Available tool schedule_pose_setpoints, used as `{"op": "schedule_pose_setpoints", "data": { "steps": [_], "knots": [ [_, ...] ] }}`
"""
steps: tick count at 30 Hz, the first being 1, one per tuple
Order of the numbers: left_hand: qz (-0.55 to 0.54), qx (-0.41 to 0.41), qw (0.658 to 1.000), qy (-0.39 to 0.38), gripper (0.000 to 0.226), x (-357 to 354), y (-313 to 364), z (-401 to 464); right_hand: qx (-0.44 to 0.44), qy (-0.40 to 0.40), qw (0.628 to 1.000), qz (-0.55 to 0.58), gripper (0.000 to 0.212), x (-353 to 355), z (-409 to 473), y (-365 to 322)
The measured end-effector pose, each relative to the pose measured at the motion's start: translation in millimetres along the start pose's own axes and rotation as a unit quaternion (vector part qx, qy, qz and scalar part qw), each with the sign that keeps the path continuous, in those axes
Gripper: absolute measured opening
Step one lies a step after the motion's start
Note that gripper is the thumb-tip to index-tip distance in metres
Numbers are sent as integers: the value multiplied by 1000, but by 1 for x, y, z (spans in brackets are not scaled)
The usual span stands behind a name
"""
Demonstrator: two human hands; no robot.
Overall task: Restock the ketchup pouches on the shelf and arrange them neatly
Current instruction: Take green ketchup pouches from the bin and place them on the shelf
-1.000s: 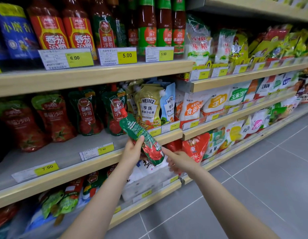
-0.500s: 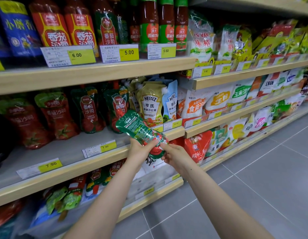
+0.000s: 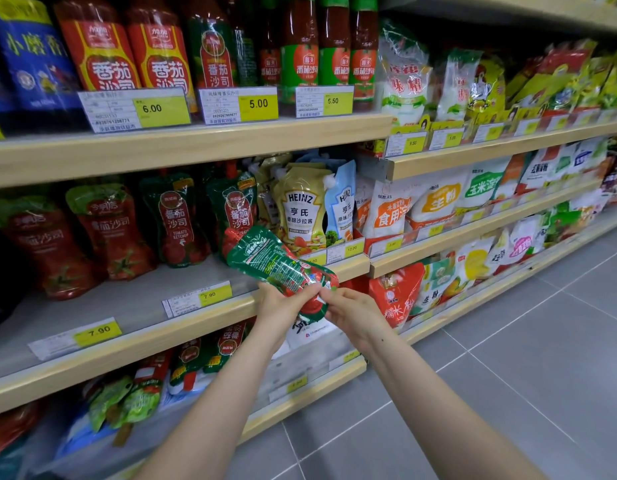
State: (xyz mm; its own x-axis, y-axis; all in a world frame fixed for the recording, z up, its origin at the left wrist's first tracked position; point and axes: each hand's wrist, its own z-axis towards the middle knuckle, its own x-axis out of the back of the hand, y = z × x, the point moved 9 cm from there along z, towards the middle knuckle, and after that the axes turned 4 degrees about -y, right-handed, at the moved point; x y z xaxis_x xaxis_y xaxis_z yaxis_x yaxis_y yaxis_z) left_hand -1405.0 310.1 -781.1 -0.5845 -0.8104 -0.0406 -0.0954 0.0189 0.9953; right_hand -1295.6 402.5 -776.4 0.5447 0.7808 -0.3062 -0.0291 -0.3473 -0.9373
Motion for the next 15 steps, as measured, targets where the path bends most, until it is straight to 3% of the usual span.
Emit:
{"op": "schedule_pose_setpoints", "data": {
  "steps": [6,10,15],
  "knots": [
    [-13,3,998,-60,68,-2,4,4,-51,-2,998,43,21,-4,0,10],
    [-2,-8,999,-53,68,3,2,6,-79,-10,997,-12,25,-6,-3,13],
    [52,-26,998,-29,73,5,5,7,-31,7,995,-93,31,-2,-8,2]
  ]
}}
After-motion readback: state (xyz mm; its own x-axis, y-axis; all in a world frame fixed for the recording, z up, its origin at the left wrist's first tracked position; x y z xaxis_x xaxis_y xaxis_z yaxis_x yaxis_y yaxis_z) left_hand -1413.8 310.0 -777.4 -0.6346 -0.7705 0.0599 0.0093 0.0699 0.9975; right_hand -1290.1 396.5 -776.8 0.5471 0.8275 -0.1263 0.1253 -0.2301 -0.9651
